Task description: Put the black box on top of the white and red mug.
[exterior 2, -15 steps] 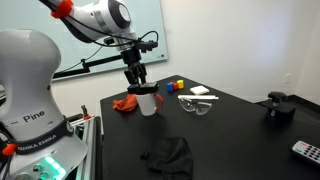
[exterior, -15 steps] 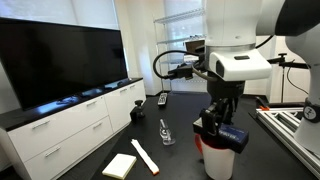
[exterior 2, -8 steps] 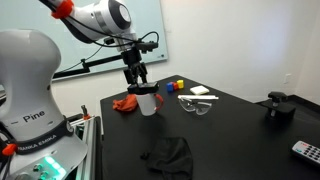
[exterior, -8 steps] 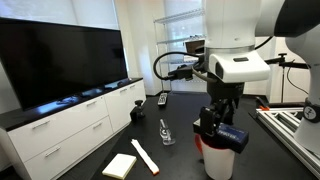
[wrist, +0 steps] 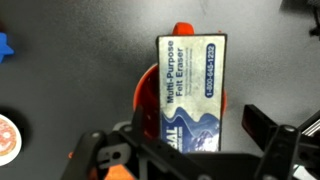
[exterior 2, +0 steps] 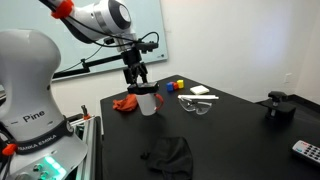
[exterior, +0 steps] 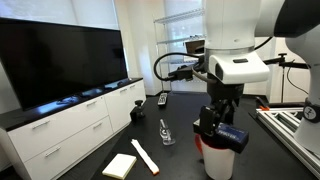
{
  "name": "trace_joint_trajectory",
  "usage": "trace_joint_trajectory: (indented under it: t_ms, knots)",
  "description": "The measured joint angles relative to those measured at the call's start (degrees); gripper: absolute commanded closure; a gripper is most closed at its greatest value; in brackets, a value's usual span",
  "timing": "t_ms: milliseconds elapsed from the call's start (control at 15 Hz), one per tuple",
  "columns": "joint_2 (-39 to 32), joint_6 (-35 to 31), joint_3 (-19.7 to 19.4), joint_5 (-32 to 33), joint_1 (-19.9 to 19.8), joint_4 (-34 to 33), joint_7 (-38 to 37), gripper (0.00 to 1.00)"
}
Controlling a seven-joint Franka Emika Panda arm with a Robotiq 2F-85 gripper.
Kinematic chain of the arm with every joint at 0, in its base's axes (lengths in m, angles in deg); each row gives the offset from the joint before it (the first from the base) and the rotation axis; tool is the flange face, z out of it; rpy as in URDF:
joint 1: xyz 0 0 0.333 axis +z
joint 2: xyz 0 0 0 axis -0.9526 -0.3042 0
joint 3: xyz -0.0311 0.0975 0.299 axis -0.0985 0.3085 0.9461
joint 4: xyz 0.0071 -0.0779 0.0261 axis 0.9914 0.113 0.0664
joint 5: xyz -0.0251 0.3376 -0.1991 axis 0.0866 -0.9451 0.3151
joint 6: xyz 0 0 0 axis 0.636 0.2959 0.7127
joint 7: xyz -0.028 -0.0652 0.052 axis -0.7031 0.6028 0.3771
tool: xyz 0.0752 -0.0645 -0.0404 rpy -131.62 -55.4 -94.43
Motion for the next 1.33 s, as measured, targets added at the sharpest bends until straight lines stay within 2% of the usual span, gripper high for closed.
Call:
trace_joint_trajectory:
  t_ms: [400, 733, 933, 1200, 1333]
  knots:
    - [0.6, 2.7, 2.9, 0.0, -1.4, -0.3, -0.3, 0.00]
    - [5.2, 6.1, 7.0, 0.0, -6.5, -1.5, -0.3, 0.00]
    - [9.2, 7.8, 8.7, 0.0, -11.1, -2.0, -0.4, 0.00]
    - [9.0, 6.7, 13.0, -7.7, -24.0, -3.3, 0.8, 0.00]
    - [8.2, 6.0, 14.4, -9.9, -27.5, -3.6, 1.6, 0.00]
